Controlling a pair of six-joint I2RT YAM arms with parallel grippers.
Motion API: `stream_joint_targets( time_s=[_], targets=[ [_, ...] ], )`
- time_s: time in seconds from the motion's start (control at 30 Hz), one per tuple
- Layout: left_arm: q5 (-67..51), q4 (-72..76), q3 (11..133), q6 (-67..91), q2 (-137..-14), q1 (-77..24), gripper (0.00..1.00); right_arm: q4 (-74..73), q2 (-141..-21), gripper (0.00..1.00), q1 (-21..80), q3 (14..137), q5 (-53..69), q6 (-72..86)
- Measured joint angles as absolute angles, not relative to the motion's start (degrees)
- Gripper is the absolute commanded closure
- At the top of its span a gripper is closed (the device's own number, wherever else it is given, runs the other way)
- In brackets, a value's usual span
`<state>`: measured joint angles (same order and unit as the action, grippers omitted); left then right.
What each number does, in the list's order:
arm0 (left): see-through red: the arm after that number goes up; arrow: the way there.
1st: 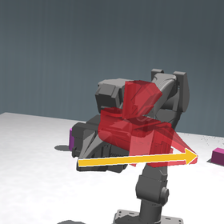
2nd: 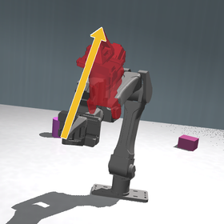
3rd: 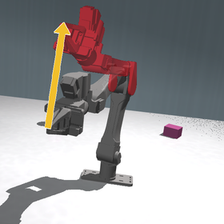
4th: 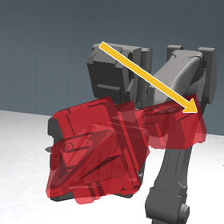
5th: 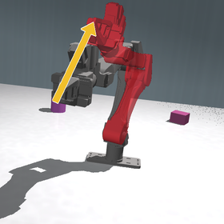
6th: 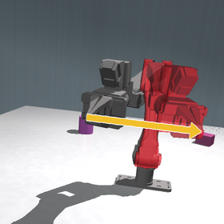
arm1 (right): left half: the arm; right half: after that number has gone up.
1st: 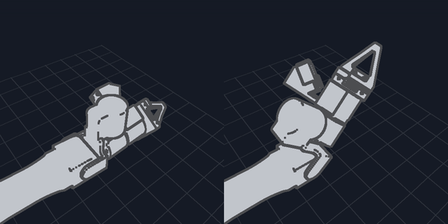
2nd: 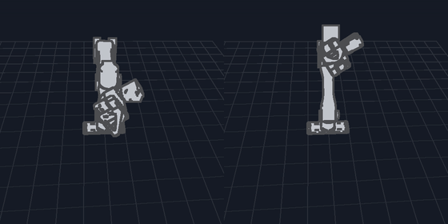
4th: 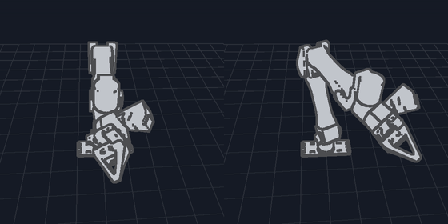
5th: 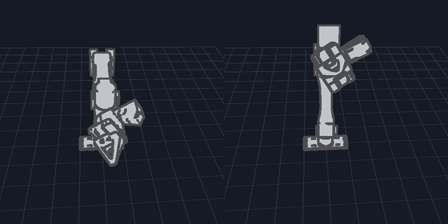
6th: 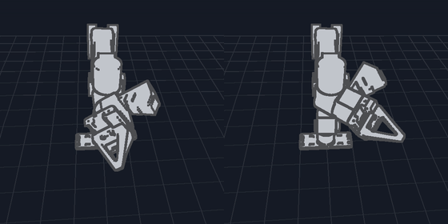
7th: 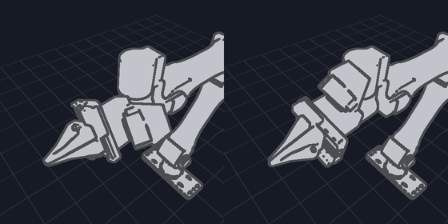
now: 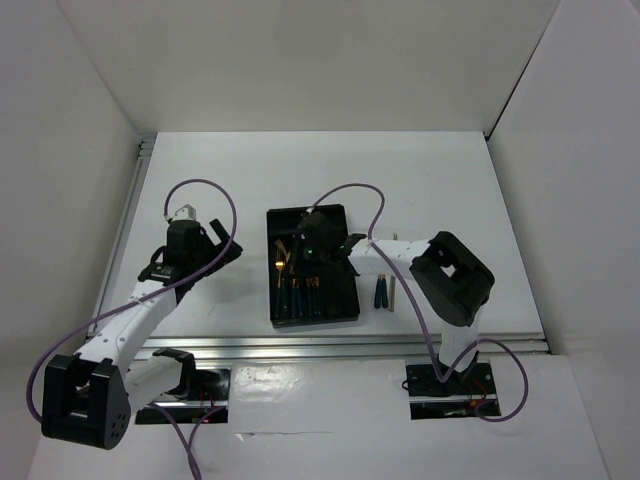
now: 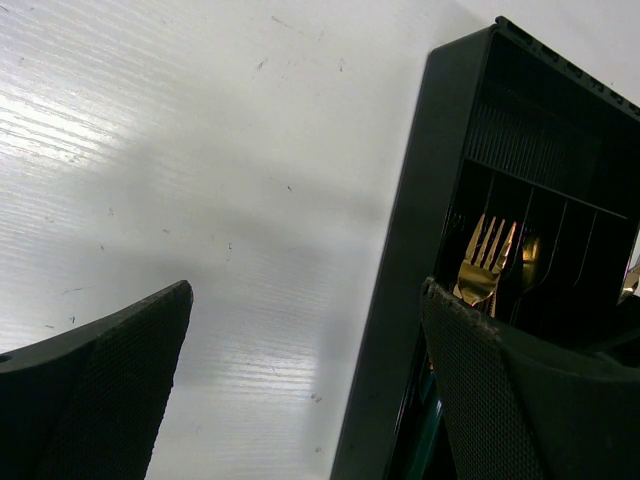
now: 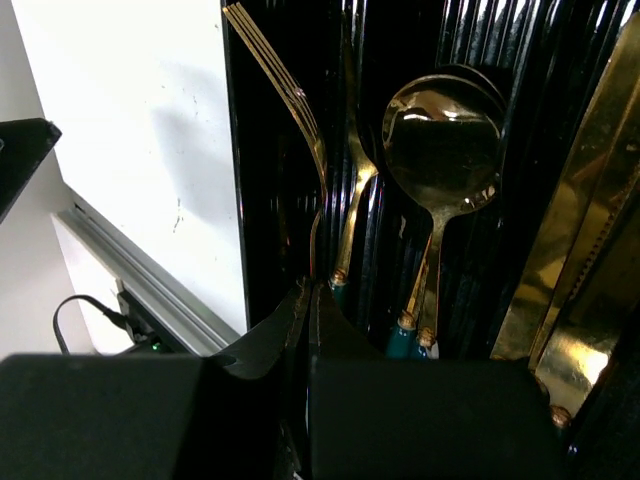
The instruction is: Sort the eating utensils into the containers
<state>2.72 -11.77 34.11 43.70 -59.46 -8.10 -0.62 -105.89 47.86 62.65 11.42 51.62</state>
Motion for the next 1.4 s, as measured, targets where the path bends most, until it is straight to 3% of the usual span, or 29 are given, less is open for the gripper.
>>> stream_joint_targets(
  time_s=[0.23, 0.37, 0.5, 0.67, 0.97, 1.13, 1.27, 1.3, 1.4],
  targets=[
    [2.72, -11.79, 34.09, 43.72, -59.46, -8.10, 0.00, -0.91, -107.53, 0.98, 47.86, 64.05, 11.90, 51.59],
    [2.72, -11.79, 34.11, 43.70, -59.46, -8.10, 0.00, -1.23, -108.36, 0.84, 48.05, 64.79, 11.92, 51.62],
    [2.72, -11.79, 34.09, 43.70, -59.46, -8.10, 0.00, -2.04, -109.03, 0.61, 48.36, 65.49, 11.79, 51.55],
    [2.72, -11.79, 34.09, 43.70, -59.46, -8.10, 0.00, -3.42, -109.14, 0.51, 48.40, 65.93, 11.49, 51.35],
    [2.72, -11.79, 34.09, 43.70, -59.46, -8.10, 0.00, -10.90, -106.80, 0.45, 48.40, 69.65, 9.61, 48.18],
    [2.26, -11.75, 34.09, 43.66, -59.46, -8.10, 0.00, -17.58, -99.94, 0.47, 47.35, 71.59, 3.86, 44.16],
    [1.32, -11.53, 34.09, 43.48, -59.53, -8.10, 0.00, -21.91, -92.55, 0.47, 41.91, 71.44, -0.86, 42.02],
    [1.15, -11.46, 34.09, 43.48, -59.57, -8.10, 0.00, -22.39, -90.56, 0.42, 39.92, 70.78, -2.20, 41.71],
    [0.78, -11.38, 34.09, 43.46, -60.16, -8.10, 0.00, -24.56, -85.08, 0.44, 34.00, 66.92, -5.78, 40.99]
  ],
)
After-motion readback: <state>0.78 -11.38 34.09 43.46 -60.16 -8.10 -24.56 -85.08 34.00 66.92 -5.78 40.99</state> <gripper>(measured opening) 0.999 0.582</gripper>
